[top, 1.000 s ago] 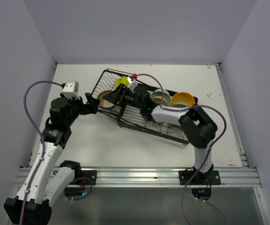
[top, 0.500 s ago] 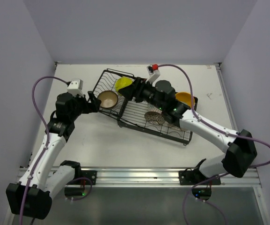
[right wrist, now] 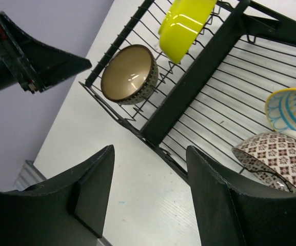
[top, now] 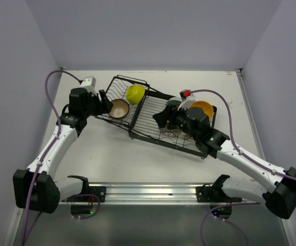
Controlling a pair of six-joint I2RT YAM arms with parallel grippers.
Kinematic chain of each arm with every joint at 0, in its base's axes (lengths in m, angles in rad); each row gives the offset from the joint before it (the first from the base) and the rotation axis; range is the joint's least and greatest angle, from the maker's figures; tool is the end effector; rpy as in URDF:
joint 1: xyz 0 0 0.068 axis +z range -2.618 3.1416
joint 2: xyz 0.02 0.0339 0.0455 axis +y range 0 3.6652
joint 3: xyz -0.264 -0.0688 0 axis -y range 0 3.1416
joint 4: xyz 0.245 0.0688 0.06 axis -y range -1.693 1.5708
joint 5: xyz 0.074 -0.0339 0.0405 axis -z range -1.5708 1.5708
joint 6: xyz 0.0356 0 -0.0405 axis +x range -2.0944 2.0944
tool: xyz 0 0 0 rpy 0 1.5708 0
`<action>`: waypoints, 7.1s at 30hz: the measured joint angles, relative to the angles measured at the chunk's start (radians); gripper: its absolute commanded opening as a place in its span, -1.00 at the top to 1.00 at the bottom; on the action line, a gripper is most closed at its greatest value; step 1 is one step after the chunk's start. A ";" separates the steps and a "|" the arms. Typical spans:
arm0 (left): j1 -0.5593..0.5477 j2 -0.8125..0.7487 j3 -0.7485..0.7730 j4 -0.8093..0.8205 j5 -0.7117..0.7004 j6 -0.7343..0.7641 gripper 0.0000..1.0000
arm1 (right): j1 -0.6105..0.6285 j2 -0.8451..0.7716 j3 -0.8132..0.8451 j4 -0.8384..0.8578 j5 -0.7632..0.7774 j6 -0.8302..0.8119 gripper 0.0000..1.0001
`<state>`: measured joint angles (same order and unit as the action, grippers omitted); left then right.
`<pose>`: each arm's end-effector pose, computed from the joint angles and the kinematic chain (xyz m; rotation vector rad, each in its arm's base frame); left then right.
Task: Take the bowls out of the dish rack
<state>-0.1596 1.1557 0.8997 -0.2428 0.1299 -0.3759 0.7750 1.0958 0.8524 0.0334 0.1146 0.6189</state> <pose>0.2577 -0.0461 0.2988 -0.1457 2.0927 -0.4609 0.1875 0.1779 0.3247 -0.0592 1.8696 0.8885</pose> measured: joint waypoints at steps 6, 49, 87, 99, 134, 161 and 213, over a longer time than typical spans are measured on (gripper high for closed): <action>0.000 0.078 0.048 -0.034 -0.003 -0.008 -0.29 | -0.014 -0.074 -0.055 -0.027 0.028 -0.030 -0.26; -0.119 0.298 0.196 -0.217 -0.255 -0.009 0.80 | -0.308 -0.207 -0.278 -0.027 -0.163 -0.072 -0.28; -0.043 0.142 0.380 -0.287 -0.430 -0.030 1.00 | -0.317 -0.274 -0.274 -0.101 -0.156 -0.071 -0.32; 0.328 0.518 0.578 -0.332 -0.322 -0.086 1.00 | -0.317 -0.282 -0.273 -0.114 -0.151 -0.123 -0.35; 0.395 0.991 0.852 -0.379 -0.185 -0.127 0.18 | -0.351 -0.186 -0.337 -0.015 -0.151 -0.175 -0.56; 0.365 0.145 0.366 -0.076 -0.086 -0.097 -1.00 | -0.357 -0.126 -0.130 -0.084 -0.172 -0.164 -0.93; -0.109 -0.258 -0.038 0.105 -0.266 0.115 -1.00 | -0.207 0.806 0.452 0.297 -0.293 0.386 -0.52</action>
<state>-0.2691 0.8974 0.8619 -0.1379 -0.1360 -0.2611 0.5678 1.9018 1.3041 0.3302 -0.1787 1.0054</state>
